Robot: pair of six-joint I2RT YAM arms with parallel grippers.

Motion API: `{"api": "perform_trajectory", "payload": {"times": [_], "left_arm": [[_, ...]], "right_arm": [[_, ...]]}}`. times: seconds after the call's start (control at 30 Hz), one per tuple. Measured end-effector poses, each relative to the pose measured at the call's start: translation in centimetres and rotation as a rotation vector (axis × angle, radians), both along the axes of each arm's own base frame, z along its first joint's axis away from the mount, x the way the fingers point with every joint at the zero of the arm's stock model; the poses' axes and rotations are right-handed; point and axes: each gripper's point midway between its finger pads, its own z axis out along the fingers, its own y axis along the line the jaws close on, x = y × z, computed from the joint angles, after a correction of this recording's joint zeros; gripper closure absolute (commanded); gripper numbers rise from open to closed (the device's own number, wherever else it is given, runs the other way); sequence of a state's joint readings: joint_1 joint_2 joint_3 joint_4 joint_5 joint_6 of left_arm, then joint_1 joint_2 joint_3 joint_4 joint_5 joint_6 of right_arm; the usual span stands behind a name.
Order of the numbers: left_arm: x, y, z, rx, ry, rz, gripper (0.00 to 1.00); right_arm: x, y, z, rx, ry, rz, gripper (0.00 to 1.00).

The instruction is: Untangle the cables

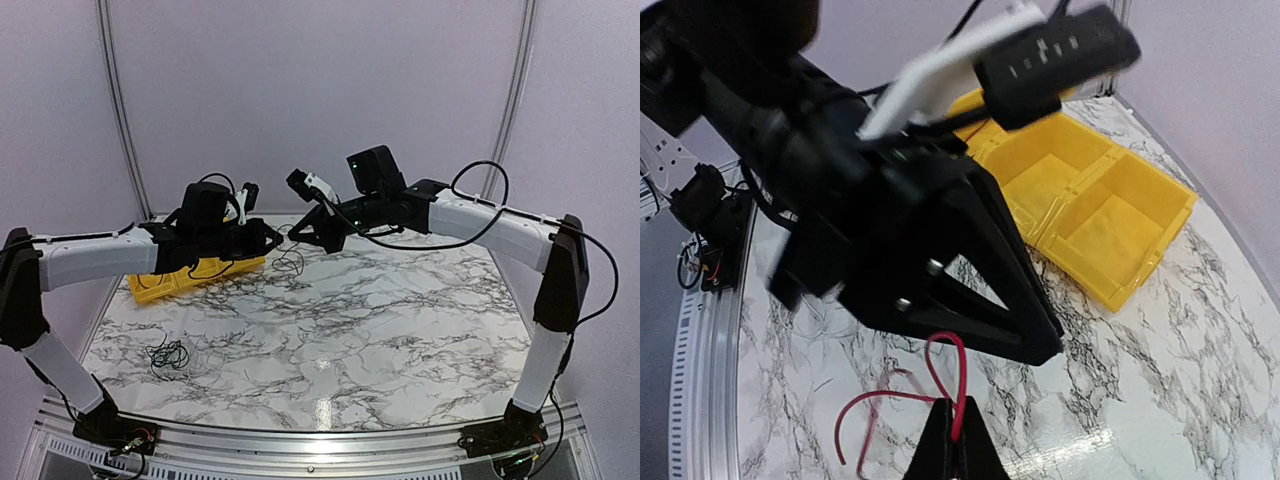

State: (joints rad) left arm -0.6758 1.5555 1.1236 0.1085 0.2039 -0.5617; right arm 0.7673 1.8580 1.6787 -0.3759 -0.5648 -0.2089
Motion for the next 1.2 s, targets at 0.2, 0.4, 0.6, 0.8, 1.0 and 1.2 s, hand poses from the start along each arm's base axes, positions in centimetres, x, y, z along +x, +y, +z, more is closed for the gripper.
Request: {"api": "perform_trajectory", "payload": {"times": [0.2,0.4,0.6,0.8,1.0,1.2], "left_arm": [[2.2,-0.3,-5.8,0.074,0.06,0.062,0.86],[2.1,0.5,-8.5,0.107,0.096,0.101,0.69],[-0.6,2.4,-5.4,0.092,0.022,0.098,0.24],[-2.6,1.7,2.4,-0.033,-0.129,0.033,0.27],[-2.9,0.0,2.8,-0.04,-0.135,-0.005,0.33],[-1.1,-1.7,2.5,-0.026,-0.135,0.005,0.39]], "right_arm": [[-0.2,-1.7,3.4,0.053,-0.017,-0.008,1.0],[-0.7,-3.8,7.3,0.099,-0.084,-0.04,1.0],[0.0,-4.7,5.0,0.04,-0.088,-0.098,1.0],[1.1,-4.9,2.4,-0.013,-0.069,-0.142,1.0],[2.1,-4.5,0.9,-0.038,-0.054,-0.164,1.0],[2.3,-4.2,0.3,-0.041,-0.034,-0.164,1.0]]}}
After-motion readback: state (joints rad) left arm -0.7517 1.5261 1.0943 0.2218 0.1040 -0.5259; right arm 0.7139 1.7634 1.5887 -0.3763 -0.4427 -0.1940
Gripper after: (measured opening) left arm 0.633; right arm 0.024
